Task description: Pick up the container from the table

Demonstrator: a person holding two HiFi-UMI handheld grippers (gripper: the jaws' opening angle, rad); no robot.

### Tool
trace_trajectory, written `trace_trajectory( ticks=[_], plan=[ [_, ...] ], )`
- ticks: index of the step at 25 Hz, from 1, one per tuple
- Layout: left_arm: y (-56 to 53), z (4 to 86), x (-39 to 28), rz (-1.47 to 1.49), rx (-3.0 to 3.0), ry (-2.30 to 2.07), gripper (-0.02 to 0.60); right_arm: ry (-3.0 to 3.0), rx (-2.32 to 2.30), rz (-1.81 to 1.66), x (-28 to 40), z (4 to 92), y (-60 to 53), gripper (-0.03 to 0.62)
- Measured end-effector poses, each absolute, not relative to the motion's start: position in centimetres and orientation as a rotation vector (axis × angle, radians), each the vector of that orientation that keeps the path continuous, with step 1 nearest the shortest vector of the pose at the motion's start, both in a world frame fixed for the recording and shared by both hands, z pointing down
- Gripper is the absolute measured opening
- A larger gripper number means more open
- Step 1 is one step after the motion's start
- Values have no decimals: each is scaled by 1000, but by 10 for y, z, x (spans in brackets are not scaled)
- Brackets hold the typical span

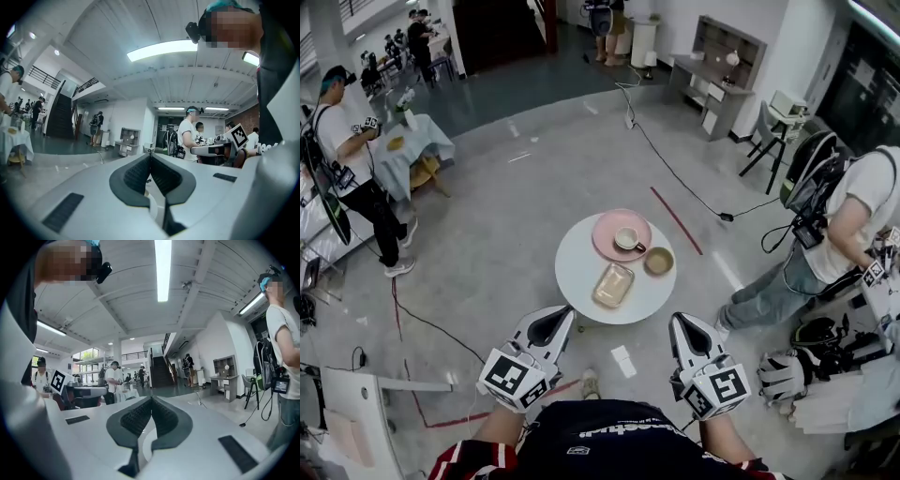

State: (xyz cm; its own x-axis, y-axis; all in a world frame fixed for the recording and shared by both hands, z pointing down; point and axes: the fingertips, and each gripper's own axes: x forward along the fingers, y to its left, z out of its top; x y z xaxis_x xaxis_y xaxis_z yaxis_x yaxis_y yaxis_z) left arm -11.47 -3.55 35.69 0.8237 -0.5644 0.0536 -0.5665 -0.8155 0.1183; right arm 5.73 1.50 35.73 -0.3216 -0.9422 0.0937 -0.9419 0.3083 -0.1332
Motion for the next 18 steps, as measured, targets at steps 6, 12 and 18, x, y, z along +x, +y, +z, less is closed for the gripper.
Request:
trace_trajectory(
  ticks=[6,12,18],
  plan=[
    [-98,358,-123,44,2912,-843,21,2499,-1880,-240,46,355,-42,14],
    [-132,357,-124,41,2897,-780,21,2480,-1937,-251,43,349,-68,14],
    [-143,366,-98,55,2891,-741,21,2485,-1938,-269,61,359,-78,14]
  ],
)
